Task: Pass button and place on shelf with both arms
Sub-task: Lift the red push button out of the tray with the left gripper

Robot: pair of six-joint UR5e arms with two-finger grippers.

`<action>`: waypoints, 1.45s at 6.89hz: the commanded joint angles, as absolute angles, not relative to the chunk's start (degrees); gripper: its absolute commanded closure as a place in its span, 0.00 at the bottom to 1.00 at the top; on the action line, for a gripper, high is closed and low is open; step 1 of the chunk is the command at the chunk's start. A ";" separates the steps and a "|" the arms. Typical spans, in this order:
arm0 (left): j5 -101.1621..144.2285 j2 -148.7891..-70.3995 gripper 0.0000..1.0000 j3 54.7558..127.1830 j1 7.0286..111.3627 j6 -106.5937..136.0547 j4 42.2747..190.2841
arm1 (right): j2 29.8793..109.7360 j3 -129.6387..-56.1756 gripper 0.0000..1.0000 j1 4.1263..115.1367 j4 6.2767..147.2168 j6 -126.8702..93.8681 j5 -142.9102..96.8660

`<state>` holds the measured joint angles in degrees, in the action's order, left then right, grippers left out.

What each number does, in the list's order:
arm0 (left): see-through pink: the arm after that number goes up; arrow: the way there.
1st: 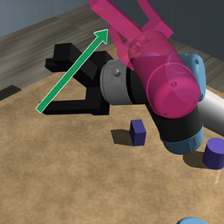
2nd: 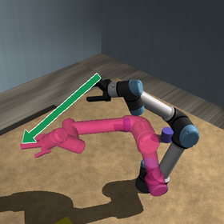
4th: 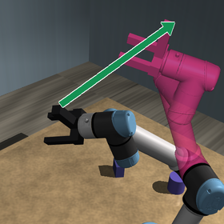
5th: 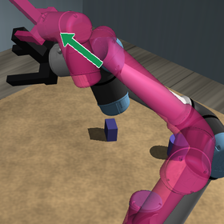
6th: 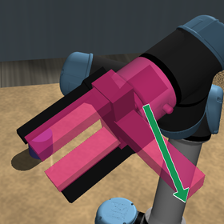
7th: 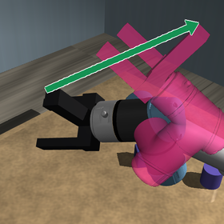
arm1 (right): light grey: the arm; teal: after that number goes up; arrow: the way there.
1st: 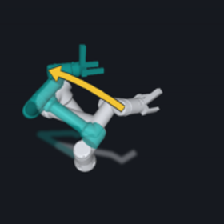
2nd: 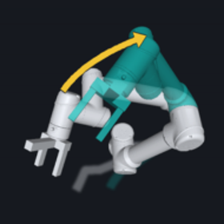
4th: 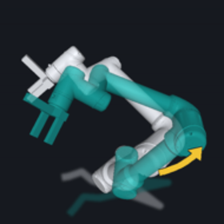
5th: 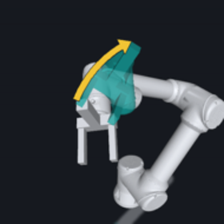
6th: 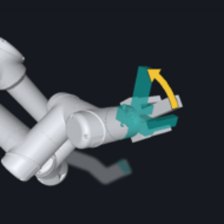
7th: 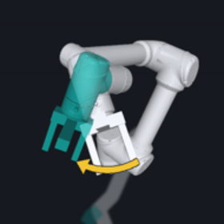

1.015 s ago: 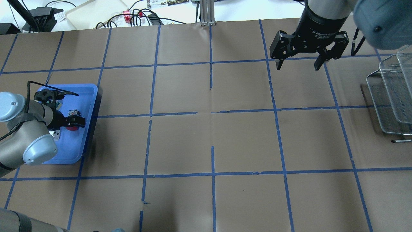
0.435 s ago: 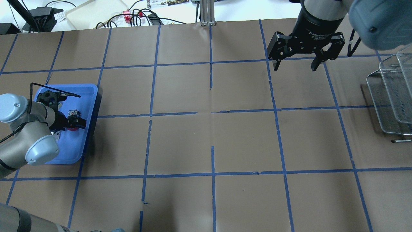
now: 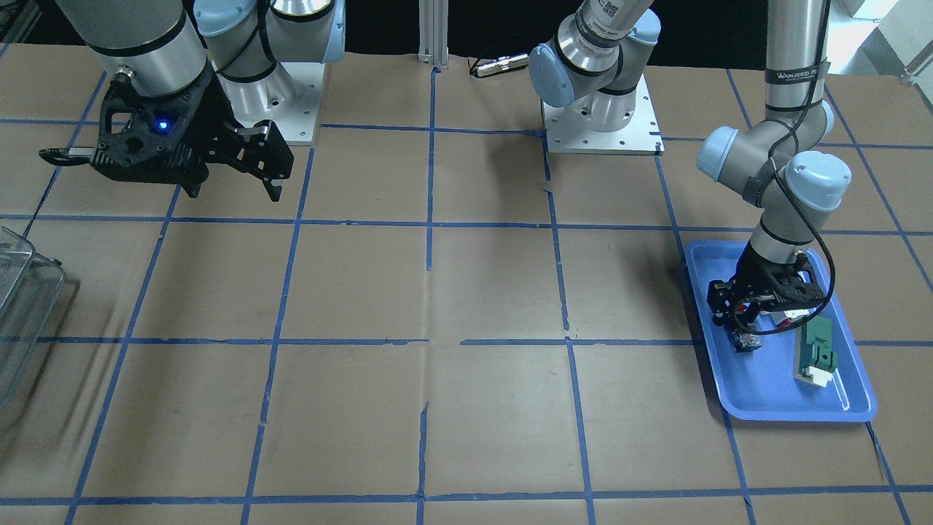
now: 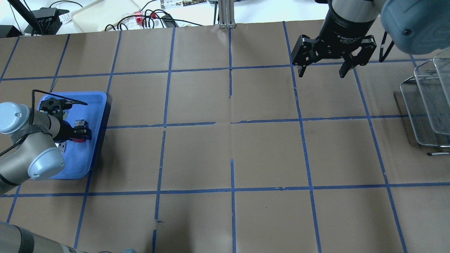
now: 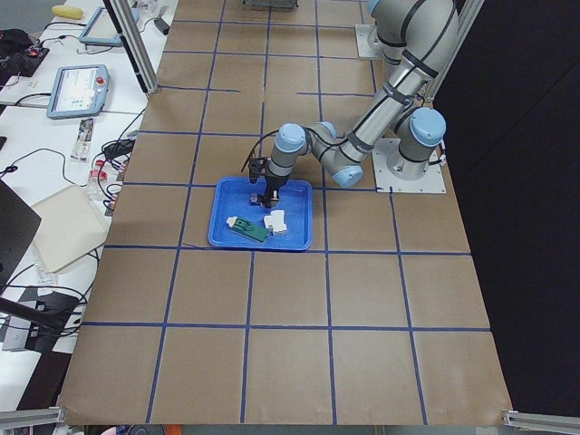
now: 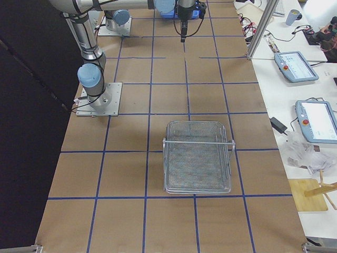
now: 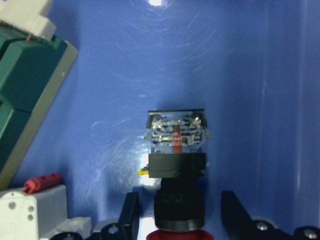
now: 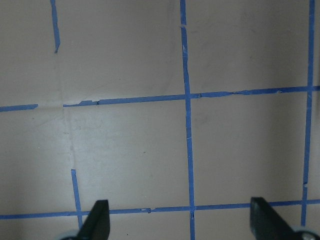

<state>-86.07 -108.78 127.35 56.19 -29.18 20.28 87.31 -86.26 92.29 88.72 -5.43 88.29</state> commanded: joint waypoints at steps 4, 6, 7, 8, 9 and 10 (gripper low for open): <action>-86.57 -107.33 0.70 126.65 56.42 -29.62 20.83 | 87.28 -86.13 0.00 92.29 88.77 -5.63 88.33; -86.31 -106.18 0.70 123.51 57.65 -29.97 22.66 | 87.80 -86.13 0.00 92.37 88.77 -5.63 88.16; -86.13 -106.00 0.70 120.27 58.44 -30.23 26.16 | 87.19 -85.87 0.00 92.29 88.86 -5.10 87.20; -83.70 -106.00 0.70 116.32 61.23 -30.41 30.89 | 87.19 -86.13 0.00 91.94 88.60 -4.66 86.06; -82.19 -106.69 0.70 112.36 63.26 -33.19 34.68 | 87.54 -85.96 0.00 92.02 88.77 -4.75 85.96; -82.00 -107.05 0.70 109.02 65.98 -38.97 37.76 | 87.63 -85.35 0.00 91.85 88.68 -4.83 86.74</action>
